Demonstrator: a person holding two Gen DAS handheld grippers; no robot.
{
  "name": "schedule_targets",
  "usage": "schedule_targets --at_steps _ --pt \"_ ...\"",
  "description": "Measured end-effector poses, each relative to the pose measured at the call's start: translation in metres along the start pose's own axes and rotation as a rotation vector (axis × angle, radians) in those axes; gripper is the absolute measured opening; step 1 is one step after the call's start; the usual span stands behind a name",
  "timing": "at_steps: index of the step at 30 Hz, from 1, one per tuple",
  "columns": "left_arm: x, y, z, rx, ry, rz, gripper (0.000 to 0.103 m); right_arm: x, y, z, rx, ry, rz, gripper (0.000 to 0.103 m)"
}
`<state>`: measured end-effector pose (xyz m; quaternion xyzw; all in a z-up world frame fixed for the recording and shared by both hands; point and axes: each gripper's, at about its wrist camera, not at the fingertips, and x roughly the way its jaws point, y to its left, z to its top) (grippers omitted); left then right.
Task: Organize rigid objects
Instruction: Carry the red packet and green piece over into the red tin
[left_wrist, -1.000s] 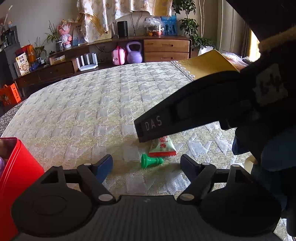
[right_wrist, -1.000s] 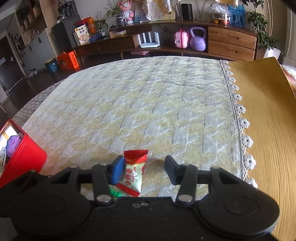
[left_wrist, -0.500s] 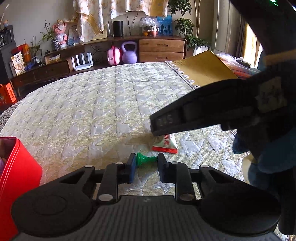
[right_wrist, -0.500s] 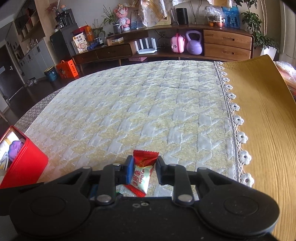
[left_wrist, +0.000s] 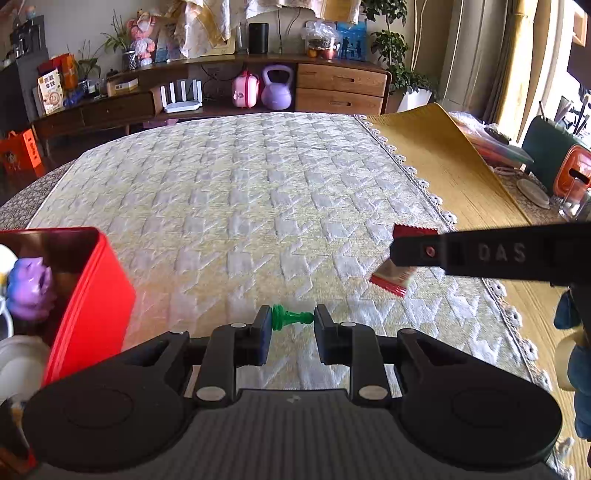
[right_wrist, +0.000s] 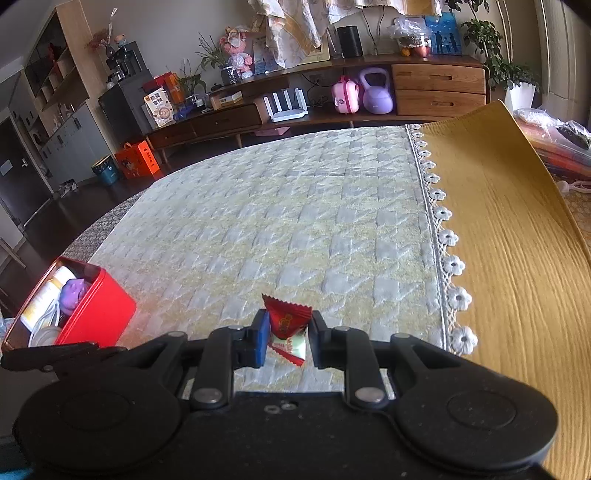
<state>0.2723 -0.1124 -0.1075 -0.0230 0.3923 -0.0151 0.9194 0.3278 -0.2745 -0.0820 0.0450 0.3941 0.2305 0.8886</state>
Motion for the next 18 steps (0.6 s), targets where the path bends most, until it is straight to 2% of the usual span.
schedule_targets --at_steps 18 --pt "-0.091 0.034 -0.015 -0.022 -0.037 -0.017 0.024 -0.075 0.067 -0.028 -0.077 -0.013 0.035 0.021"
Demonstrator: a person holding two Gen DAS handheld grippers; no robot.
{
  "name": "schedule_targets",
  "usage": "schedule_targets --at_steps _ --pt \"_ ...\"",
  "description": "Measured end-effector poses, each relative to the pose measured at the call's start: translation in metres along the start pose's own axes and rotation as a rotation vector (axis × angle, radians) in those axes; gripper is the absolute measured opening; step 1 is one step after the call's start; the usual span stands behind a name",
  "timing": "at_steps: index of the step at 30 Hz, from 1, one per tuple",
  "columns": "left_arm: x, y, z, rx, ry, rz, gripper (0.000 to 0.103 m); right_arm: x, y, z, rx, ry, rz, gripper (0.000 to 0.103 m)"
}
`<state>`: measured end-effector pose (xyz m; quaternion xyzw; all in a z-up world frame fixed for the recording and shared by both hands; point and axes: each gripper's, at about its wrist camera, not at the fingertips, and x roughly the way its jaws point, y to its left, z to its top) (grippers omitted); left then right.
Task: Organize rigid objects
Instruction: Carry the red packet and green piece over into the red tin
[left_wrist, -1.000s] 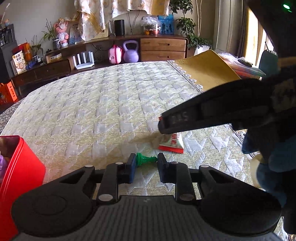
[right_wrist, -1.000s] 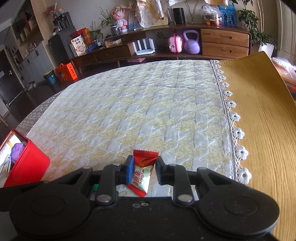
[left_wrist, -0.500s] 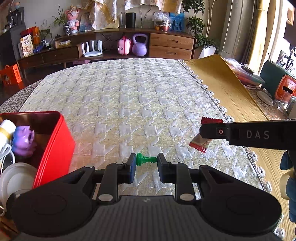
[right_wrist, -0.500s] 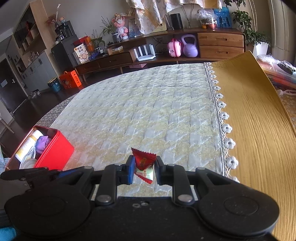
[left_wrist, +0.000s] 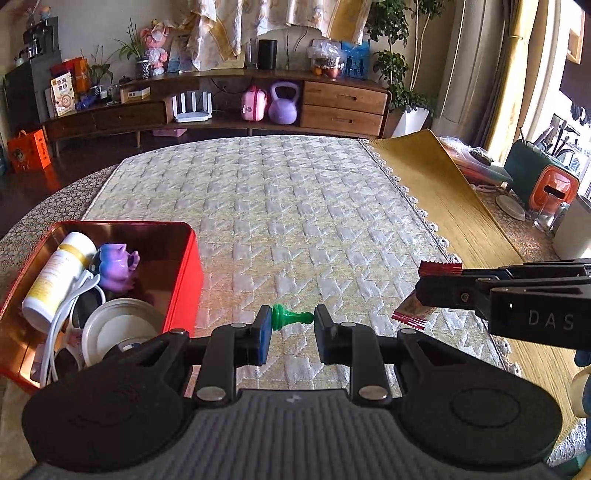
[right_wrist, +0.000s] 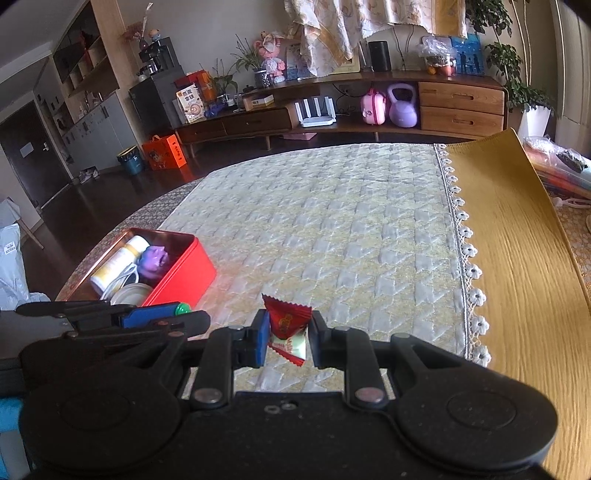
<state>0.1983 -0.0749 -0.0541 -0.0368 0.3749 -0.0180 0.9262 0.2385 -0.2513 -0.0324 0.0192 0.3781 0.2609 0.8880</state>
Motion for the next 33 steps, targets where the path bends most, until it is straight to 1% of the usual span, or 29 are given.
schedule_targets --at_steps 5,11,19,26,33 --pt "-0.023 0.012 0.0 -0.003 -0.019 -0.01 0.024 -0.011 0.02 -0.001 -0.021 -0.007 0.011 0.021" --pt "-0.044 0.035 0.0 -0.031 -0.028 -0.022 0.024 -0.017 0.047 -0.001 -0.054 -0.012 0.024 0.021" --pt "-0.066 0.076 -0.001 -0.062 -0.06 0.004 0.024 -0.013 0.084 0.002 -0.089 -0.007 0.06 0.021" --pt "-0.072 0.116 -0.002 -0.102 -0.07 0.037 0.024 0.004 0.118 0.006 -0.118 0.002 0.084 0.022" --pt "-0.062 0.15 -0.006 -0.141 -0.047 0.056 0.024 0.03 0.143 0.018 -0.14 0.014 0.099 0.022"
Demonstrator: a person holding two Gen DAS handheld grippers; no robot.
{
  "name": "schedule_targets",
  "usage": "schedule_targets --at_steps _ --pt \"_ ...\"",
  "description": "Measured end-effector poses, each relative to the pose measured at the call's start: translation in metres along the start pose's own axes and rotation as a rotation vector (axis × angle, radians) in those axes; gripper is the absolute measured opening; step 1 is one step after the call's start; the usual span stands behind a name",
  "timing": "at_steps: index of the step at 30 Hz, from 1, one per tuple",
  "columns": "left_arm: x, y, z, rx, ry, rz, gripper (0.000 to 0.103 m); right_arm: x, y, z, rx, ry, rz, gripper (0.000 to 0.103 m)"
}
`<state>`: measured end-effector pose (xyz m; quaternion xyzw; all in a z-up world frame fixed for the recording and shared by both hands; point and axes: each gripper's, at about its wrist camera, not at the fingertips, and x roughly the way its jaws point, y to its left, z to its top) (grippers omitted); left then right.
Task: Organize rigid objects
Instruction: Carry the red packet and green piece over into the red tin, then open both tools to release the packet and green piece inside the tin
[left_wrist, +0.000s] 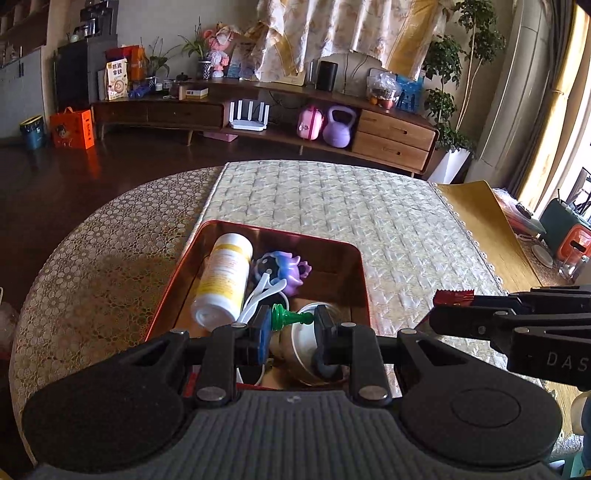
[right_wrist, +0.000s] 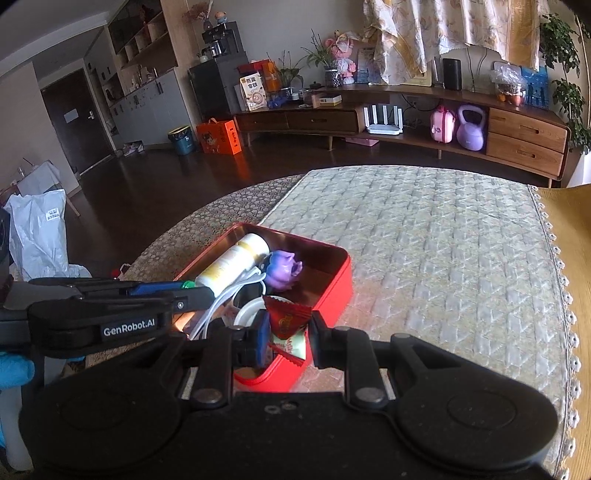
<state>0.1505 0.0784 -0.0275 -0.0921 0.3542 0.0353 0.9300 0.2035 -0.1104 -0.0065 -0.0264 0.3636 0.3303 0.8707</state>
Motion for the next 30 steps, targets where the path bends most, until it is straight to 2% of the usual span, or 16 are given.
schedule_targets --at_steps 16,22,30 --pt "0.041 0.027 -0.009 -0.004 0.066 0.002 0.024 0.082 0.012 0.029 -0.063 0.063 -0.073 0.022" --pt "0.051 0.024 -0.013 0.026 0.071 -0.01 0.024 0.098 0.01 0.029 -0.064 0.083 -0.079 0.022" --pt "0.065 0.025 -0.016 0.034 0.097 0.01 0.024 0.116 0.011 0.026 -0.068 0.114 -0.092 0.022"
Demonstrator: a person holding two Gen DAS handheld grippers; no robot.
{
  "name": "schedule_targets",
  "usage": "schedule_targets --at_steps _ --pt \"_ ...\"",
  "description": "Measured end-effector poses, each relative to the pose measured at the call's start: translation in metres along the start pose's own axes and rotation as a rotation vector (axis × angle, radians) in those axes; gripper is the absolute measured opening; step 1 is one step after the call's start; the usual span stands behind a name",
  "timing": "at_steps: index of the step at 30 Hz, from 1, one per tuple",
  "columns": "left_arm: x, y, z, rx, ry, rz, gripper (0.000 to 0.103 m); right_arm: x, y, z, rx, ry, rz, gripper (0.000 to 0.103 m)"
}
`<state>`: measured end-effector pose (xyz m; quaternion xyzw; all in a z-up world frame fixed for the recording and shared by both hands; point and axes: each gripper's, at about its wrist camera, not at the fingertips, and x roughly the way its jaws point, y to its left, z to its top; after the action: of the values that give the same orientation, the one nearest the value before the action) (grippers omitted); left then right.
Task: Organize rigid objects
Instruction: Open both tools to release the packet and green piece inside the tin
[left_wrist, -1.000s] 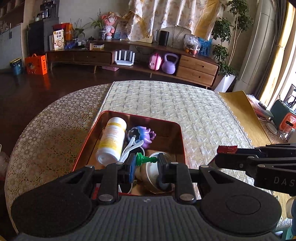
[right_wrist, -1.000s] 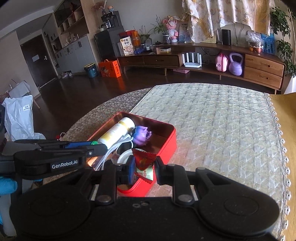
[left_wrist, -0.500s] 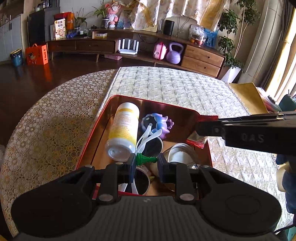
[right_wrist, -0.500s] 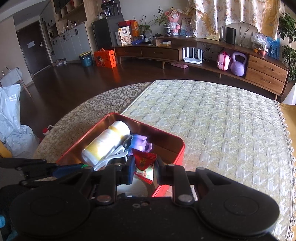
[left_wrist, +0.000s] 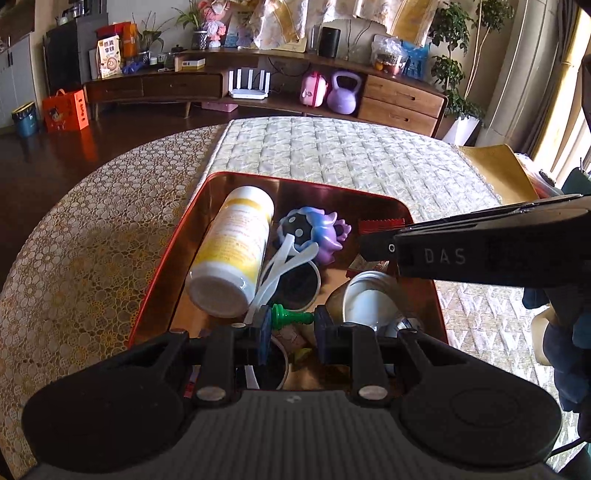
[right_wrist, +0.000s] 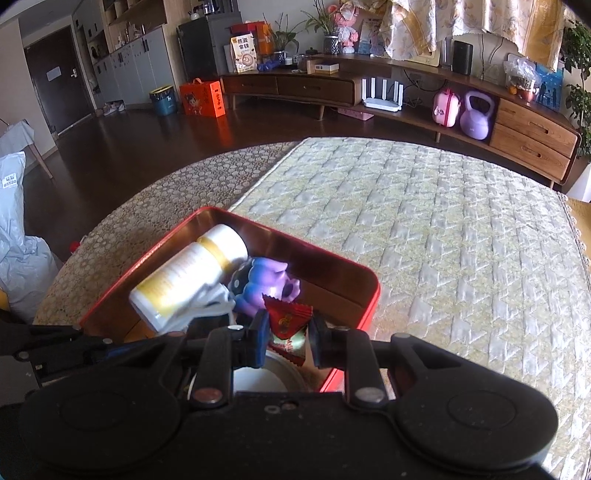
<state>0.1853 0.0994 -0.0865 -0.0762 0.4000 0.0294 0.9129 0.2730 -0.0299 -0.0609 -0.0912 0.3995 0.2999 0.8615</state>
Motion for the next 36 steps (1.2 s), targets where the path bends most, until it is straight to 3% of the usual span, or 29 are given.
schedule_targets --at_steps 6,16,27,36 --pt "0.003 0.0 -0.003 0.011 0.006 0.01 0.024 0.003 0.003 -0.004 0.001 0.012 0.007 0.024" --pt "-0.007 -0.003 -0.005 0.007 0.01 0.022 0.024 -0.016 0.004 -0.01 0.023 -0.008 0.021 0.04" --pt "-0.038 -0.007 -0.006 -0.003 -0.038 -0.003 0.031 -0.06 0.01 -0.019 0.03 -0.059 0.053 0.051" --pt "-0.066 -0.012 -0.007 0.001 -0.083 0.016 0.031 -0.101 0.007 -0.036 0.048 -0.128 0.07 0.067"
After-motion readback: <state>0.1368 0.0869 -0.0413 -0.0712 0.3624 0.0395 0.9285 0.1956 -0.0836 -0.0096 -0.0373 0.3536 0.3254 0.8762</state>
